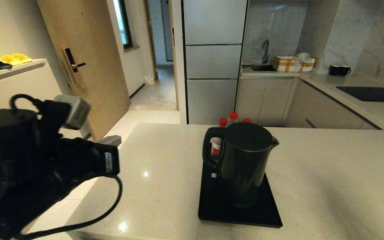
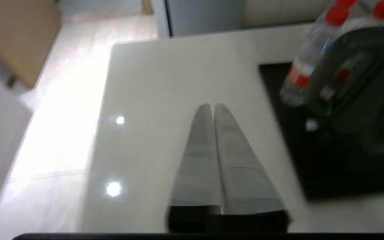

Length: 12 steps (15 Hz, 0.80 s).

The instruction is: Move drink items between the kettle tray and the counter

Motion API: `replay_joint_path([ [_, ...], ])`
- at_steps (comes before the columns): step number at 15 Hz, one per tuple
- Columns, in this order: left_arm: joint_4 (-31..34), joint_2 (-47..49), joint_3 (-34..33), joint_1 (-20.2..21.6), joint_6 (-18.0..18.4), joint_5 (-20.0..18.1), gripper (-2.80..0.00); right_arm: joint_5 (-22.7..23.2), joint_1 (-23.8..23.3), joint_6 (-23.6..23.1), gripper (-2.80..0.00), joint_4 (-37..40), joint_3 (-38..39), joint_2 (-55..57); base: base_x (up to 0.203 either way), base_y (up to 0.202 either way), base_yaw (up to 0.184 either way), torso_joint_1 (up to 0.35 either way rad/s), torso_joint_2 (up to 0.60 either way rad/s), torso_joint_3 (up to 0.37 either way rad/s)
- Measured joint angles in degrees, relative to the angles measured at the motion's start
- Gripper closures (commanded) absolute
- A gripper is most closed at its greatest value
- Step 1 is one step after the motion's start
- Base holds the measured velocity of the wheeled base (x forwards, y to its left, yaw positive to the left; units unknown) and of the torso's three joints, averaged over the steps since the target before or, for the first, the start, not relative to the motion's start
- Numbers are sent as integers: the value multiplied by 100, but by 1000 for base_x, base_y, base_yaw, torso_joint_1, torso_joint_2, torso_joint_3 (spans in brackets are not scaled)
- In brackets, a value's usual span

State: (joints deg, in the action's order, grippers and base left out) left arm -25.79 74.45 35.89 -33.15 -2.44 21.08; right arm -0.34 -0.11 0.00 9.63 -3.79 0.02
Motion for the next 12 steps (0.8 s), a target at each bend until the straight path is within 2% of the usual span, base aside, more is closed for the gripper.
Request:
replay_joint_path([
  [2, 1162, -817, 172, 336, -35, -6, 0, 1, 6, 0, 0, -2, 0, 0, 0, 0, 0, 0, 0, 0],
  [5, 3407, -2470, 964, 1198, -125, -62, 0, -2, 0, 0, 0, -2, 0, 0, 0, 0, 0, 0, 0, 0],
  [7, 5332, -3706, 1781, 1995, -238, -409, 0, -2, 0, 0, 0, -2, 0, 0, 0, 0, 0, 0, 0, 0],
  [9, 7070, -4768, 2222, 2547, -307, -807, 0, 1, 0, 2, 0, -2, 0, 0, 0, 0, 0, 0, 0, 0],
  [10, 7719, -5249, 2214, 2763, -304, -967, 0, 1, 1, 0, 0, -4, 0, 0, 0, 0, 0, 0, 0, 0],
  [12, 8288, -6140, 1914, 3047, -143, -1343, 0, -2, 6, 0, 0, 1, 0, 0, 0, 0, 0, 0, 0, 0],
])
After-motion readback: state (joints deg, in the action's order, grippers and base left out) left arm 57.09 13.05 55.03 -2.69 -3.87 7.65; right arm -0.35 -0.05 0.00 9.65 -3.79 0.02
